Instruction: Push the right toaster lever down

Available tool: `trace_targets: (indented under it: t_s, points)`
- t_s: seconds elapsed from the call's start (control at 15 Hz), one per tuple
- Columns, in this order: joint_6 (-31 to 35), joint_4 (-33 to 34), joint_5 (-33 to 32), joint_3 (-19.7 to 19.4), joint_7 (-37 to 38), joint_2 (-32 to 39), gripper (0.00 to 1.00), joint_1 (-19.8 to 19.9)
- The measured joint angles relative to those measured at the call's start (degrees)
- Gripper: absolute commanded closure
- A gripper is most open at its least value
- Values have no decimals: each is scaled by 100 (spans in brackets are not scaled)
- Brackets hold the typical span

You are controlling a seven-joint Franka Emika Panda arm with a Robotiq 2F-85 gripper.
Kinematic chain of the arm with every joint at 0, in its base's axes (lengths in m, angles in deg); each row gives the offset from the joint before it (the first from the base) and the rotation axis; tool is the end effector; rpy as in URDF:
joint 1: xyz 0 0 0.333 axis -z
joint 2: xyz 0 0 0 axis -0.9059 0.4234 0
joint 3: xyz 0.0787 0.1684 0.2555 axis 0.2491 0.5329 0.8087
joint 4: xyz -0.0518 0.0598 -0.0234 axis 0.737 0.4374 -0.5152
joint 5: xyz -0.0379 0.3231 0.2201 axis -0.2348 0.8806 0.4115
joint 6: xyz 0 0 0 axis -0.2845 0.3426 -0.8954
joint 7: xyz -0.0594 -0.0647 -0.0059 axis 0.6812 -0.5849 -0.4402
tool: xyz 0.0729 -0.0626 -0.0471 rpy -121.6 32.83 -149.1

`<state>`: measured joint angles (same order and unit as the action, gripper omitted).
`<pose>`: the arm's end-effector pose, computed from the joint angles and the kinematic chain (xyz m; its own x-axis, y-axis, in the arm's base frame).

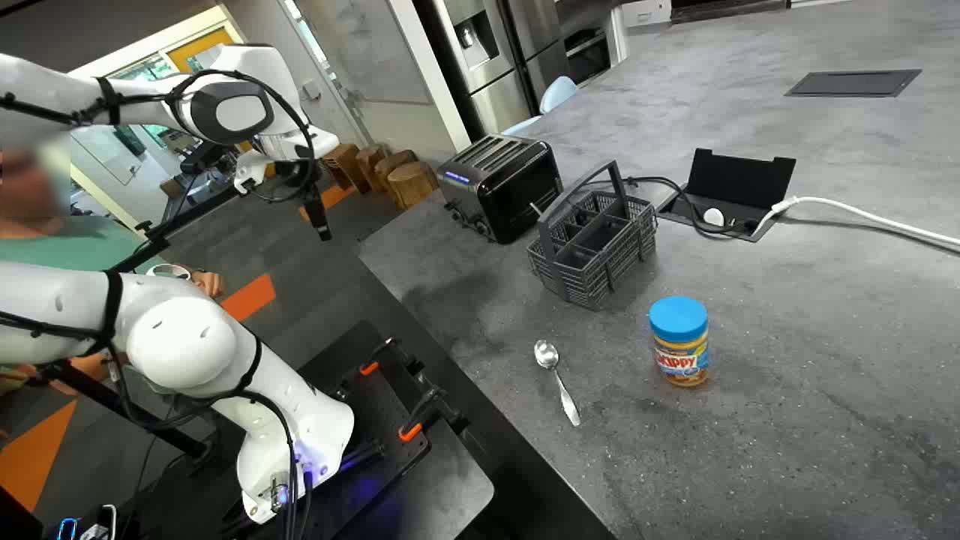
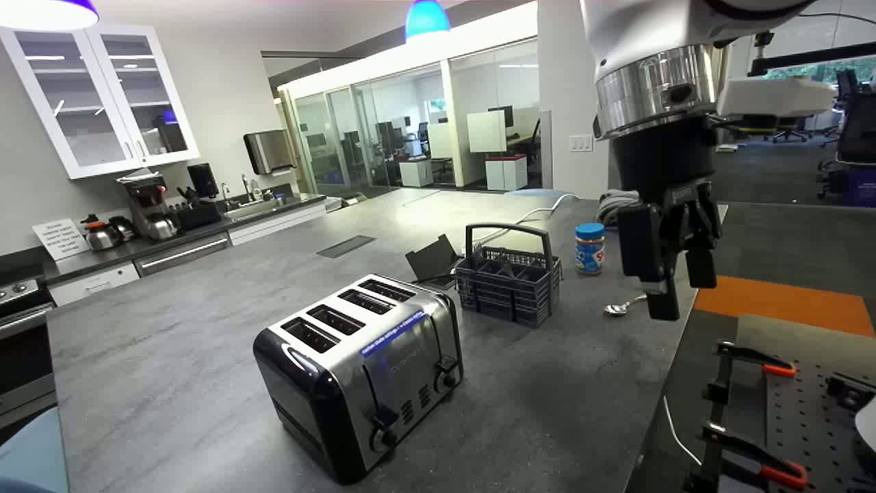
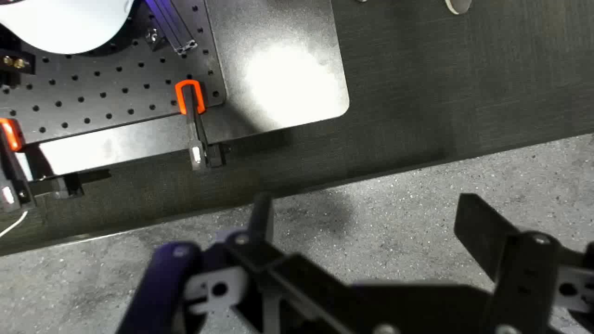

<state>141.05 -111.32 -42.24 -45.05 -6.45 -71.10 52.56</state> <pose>0.2883 0.1839 0.4052 0.9543 -0.1805 -0.2380 -0.2115 -0.9710 -0.1116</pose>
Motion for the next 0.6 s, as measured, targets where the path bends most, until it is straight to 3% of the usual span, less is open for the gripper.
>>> trace_targets:
  t_s: [0.6]
  points:
    - [148,0,-12,43,-50,52,0,-2]
